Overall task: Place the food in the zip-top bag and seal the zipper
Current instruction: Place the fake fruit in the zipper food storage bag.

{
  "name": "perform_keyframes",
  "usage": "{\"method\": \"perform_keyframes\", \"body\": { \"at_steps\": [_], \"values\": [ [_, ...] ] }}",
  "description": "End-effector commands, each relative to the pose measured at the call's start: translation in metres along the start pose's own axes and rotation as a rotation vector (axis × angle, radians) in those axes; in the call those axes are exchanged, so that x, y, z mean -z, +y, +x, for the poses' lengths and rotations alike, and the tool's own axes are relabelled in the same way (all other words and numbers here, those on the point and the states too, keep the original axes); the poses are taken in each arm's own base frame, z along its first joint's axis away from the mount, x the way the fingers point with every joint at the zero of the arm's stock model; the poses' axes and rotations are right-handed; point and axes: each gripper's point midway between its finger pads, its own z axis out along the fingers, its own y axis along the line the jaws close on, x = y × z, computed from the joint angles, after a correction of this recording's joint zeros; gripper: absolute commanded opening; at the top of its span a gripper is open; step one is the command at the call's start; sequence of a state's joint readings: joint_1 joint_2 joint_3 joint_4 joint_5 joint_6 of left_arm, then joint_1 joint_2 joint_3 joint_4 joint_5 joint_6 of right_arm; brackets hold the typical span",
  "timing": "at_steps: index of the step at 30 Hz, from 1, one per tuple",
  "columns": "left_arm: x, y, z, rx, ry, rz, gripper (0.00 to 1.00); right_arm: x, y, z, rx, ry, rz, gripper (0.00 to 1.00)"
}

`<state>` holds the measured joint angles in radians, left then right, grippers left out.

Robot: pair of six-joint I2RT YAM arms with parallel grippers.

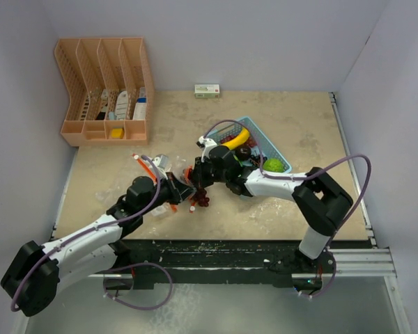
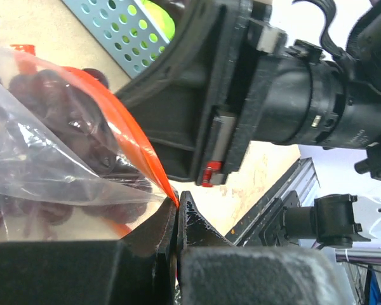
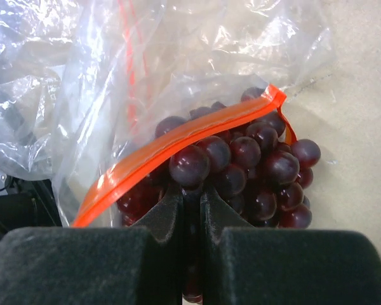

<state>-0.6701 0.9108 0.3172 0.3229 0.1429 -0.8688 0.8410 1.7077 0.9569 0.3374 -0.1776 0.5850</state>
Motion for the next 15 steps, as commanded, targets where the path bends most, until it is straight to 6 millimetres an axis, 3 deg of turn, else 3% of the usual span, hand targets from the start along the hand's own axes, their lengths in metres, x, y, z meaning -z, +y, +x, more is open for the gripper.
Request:
{"method": "perform_keyframes", "body": {
  "at_steps": [1, 4, 7, 10, 15],
  "values": [
    [0.005, -0.038, -0.013, -0.053, -0.018, 0.154, 0.00, -0.011, 0.018, -0.048, -0.014, -0.142, -0.013, 0.00],
    [0.011, -0.037, -0.011, -0.061, -0.013, 0.150, 0.00, -0.022, 0.017, -0.050, -0.039, -0.143, -0.008, 0.00],
    [0.014, -0.032, -0.010, -0.060, -0.016, 0.126, 0.00, -0.028, 0.011, -0.048, -0.094, -0.143, 0.023, 0.15],
    [0.016, -0.022, -0.005, -0.053, -0.017, 0.092, 0.00, -0.027, 0.001, -0.043, -0.121, -0.140, 0.074, 0.41],
    [0.017, 0.005, 0.004, -0.025, -0.011, -0.014, 0.00, -0.006, 0.019, -0.049, -0.061, -0.145, 0.004, 0.89]
  ]
}}
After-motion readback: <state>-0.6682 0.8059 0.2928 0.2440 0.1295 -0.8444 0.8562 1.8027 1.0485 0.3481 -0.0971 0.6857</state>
